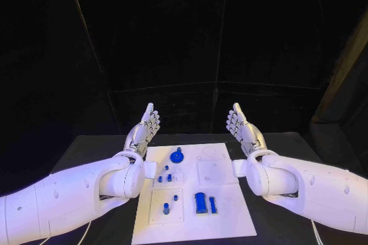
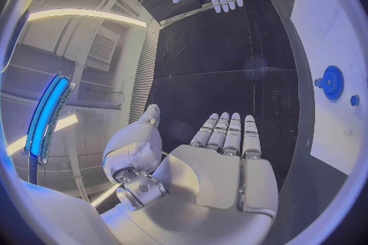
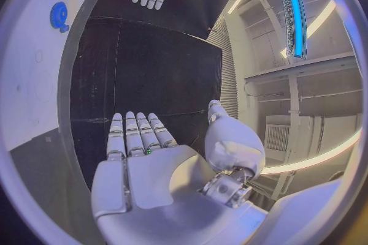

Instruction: Assemble the parts on the task board

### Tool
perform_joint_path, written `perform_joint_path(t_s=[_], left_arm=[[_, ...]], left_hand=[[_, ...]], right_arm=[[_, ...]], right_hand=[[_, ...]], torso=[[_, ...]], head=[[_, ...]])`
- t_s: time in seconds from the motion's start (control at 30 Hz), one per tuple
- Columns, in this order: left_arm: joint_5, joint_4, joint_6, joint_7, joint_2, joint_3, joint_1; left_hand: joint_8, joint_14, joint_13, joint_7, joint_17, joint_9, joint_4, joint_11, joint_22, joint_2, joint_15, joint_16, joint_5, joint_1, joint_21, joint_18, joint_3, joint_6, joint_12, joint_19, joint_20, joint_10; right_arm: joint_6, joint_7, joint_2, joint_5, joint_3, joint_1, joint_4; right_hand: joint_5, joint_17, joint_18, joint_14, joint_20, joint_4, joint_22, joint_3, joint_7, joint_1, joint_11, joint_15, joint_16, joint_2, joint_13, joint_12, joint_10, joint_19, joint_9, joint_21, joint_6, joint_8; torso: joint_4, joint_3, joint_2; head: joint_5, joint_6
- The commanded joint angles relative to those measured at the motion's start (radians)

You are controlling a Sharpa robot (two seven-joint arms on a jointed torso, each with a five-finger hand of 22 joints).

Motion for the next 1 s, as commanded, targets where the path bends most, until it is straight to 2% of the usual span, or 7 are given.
perform_joint_path(t_s=[0.03,0.53,0.6,0.63,0.73,0.77,1.0], left_arm=[[-0.012,0.014,-0.115,0.013,-0.003,0.004,-0.001],[-0.013,0.015,-0.116,0.013,-0.004,0.004,-0.001],[-0.013,0.015,-0.116,0.013,-0.004,0.004,-0.001],[-0.013,0.015,-0.116,0.013,-0.004,0.004,-0.001],[-0.013,0.015,-0.116,0.013,-0.004,0.004,-0.001],[-0.013,0.015,-0.116,0.013,-0.004,0.004,-0.001],[-0.013,0.015,-0.116,0.013,-0.004,0.004,-0.001]], left_hand=[[-0.008,-0.077,-0.001,-0.008,-0.002,-0.002,0.004,-0.003,-0.005,0.000,-0.003,-0.018,-0.004,-0.096,-0.008,-0.022,-0.039,-0.076,-0.007,-0.065,-0.021,-0.082],[-0.008,-0.146,-0.001,-0.008,-0.002,-0.002,0.004,-0.003,-0.005,0.000,-0.003,-0.018,-0.004,-0.183,-0.008,-0.022,-0.039,-0.146,-0.007,-0.123,-0.021,-0.156],[-0.008,-0.232,-0.001,-0.008,-0.002,-0.002,0.004,-0.003,-0.005,0.000,-0.003,-0.018,-0.004,-0.218,-0.008,-0.022,-0.039,-0.232,-0.007,-0.197,-0.021,-0.247],[-0.008,-0.232,-0.001,-0.008,-0.002,-0.002,0.004,-0.003,-0.005,0.000,-0.003,-0.018,-0.004,-0.292,-0.008,-0.022,-0.039,-0.232,-0.007,-0.197,-0.021,-0.247],[-0.008,-0.232,-0.001,-0.008,-0.002,-0.002,0.004,-0.003,-0.005,0.000,-0.003,-0.018,-0.004,-0.292,-0.008,-0.022,-0.039,-0.232,-0.007,-0.197,-0.021,-0.247],[-0.008,-0.232,-0.001,-0.008,-0.002,-0.002,0.004,-0.003,-0.005,0.000,-0.003,-0.018,-0.004,-0.292,-0.008,-0.022,-0.039,-0.232,-0.007,-0.197,-0.021,-0.247],[-0.008,-0.232,-0.001,-0.008,-0.002,-0.002,0.004,-0.003,-0.005,0.000,-0.003,-0.018,-0.004,-0.292,-0.008,-0.022,-0.039,-0.232,-0.007,-0.197,-0.021,-0.247]], right_arm=[[-0.042,0.028,0.000,0.025,0.001,0.002,0.003],[-0.042,0.028,0.000,0.025,0.001,0.002,0.003],[-0.042,0.028,0.000,0.025,0.001,0.002,0.003],[-0.042,0.028,0.000,0.025,0.001,0.002,0.003],[-0.042,0.028,0.000,0.025,0.001,0.002,0.003],[-0.042,0.028,0.000,0.025,0.001,0.002,0.003],[-0.042,0.028,0.000,0.025,0.001,0.002,0.003]], right_hand=[[-0.013,-0.002,-0.038,-0.095,-0.009,-0.006,-0.026,-0.001,-0.006,-0.117,-0.002,0.000,-0.005,0.000,-0.001,-0.004,-0.091,-0.080,-0.002,-0.023,-0.079,-0.004],[-0.013,-0.002,-0.038,-0.184,-0.009,-0.006,-0.026,-0.001,-0.006,-0.226,-0.002,0.000,-0.005,0.000,-0.001,-0.004,-0.173,-0.154,-0.002,-0.023,-0.151,-0.004],[-0.013,-0.002,-0.038,-0.192,-0.009,-0.006,-0.026,-0.001,-0.006,-0.235,-0.002,0.000,-0.005,0.000,-0.001,-0.004,-0.182,-0.160,-0.002,-0.023,-0.157,-0.004],[-0.013,-0.002,-0.038,-0.197,-0.009,-0.006,-0.026,-0.001,-0.006,-0.240,-0.002,0.000,-0.005,0.000,-0.001,-0.004,-0.187,-0.164,-0.002,-0.023,-0.162,-0.004],[-0.013,-0.002,-0.038,-0.221,-0.009,-0.006,-0.026,-0.001,-0.006,-0.271,-0.002,0.000,-0.005,0.000,-0.001,-0.004,-0.278,-0.246,-0.002,-0.023,-0.242,-0.004],[-0.013,-0.002,-0.038,-0.292,-0.009,-0.006,-0.026,-0.001,-0.006,-0.358,-0.002,0.000,-0.005,0.000,-0.001,-0.004,-0.278,-0.246,-0.002,-0.023,-0.242,-0.004],[-0.013,-0.002,-0.038,-0.292,-0.009,-0.006,-0.026,-0.001,-0.006,-0.358,-0.002,0.000,-0.005,0.000,-0.001,-0.004,-0.278,-0.246,-0.002,-0.023,-0.242,-0.004]], torso=[[0.0000,0.0000,0.000],[0.0000,0.0000,0.000],[0.0000,0.0000,0.000],[0.0000,0.0000,0.000],[0.0000,0.0000,0.000],[0.0000,0.0000,0.000],[0.0000,0.0000,0.000]], head=[[0.000,0.000],[0.000,0.000],[0.000,0.000],[0.000,0.000],[0.000,0.000],[0.000,0.000],[0.000,0.000]])
